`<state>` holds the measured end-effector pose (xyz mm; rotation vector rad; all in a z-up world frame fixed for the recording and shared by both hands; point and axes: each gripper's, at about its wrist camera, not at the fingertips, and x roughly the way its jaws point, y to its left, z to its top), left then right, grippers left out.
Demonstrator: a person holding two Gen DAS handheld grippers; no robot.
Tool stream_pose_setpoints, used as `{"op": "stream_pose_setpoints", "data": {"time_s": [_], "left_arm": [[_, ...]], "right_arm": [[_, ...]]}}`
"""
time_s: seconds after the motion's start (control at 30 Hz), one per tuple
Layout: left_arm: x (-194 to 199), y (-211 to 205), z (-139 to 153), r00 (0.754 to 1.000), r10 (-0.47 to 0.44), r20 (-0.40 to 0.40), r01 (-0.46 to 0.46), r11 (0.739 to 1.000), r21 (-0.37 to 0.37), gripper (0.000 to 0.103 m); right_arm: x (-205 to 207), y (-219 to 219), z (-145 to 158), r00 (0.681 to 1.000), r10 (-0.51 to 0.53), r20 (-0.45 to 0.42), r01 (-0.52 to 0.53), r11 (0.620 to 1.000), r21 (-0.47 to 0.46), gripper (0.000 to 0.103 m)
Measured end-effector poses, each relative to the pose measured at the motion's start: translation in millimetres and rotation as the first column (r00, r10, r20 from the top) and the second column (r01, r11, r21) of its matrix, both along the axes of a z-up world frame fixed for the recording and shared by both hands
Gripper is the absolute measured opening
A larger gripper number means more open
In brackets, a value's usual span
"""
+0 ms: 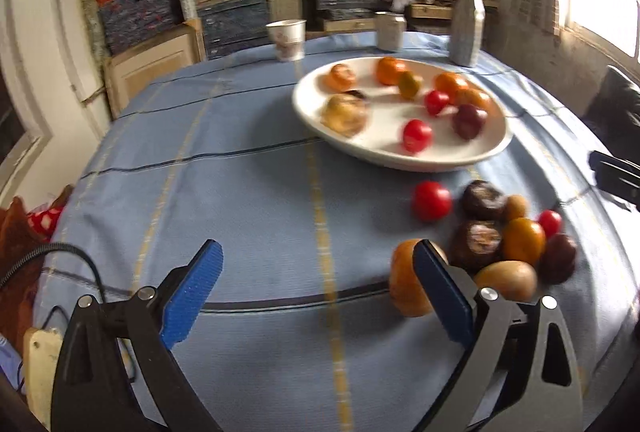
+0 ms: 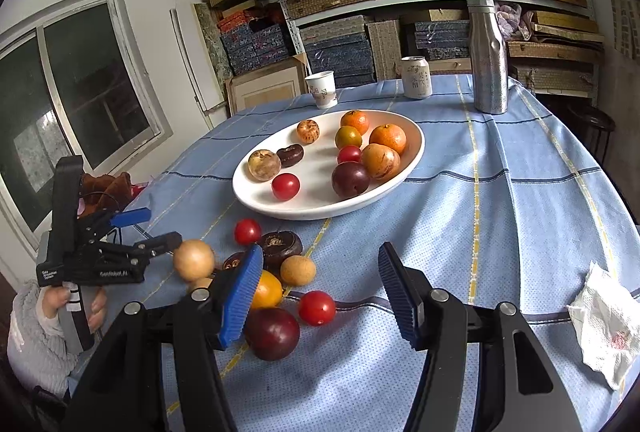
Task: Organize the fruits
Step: 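Grasp the tan round fruit with the left tool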
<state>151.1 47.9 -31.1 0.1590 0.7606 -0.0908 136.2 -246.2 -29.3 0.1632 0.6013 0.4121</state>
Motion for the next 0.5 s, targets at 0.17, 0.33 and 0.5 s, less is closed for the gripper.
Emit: {"op": "stream_pose_setpoints", "data": {"time_s": [0.17, 0.33, 0.5], "left_arm": [[-9.1, 9.4, 1.7, 1.0, -0.008, 0.01, 0.008, 1.0, -0.011, 0.094], [-9.7, -13.5, -8.0, 0.997, -0.082, -0.006, 0.082, 0.994, 0.069, 0.09], [-0.7, -19.6, -10.7, 0.992, -0.118, -0.045, 0.119, 0.993, 0.024, 0.068]], "right_arm": [[-3.0, 2.9, -0.1, 1.0, 0.017, 0.009, -0.017, 1.0, -0.005, 0.061], [-5.1, 7.3, -3.3, 0.999, 0.032, 0.0, -0.032, 0.999, -0.015, 0.061], [-6.8, 8.9, -3.8, 0.999, 0.038, -0.002, -0.038, 0.999, -0.017, 0.061]]}}
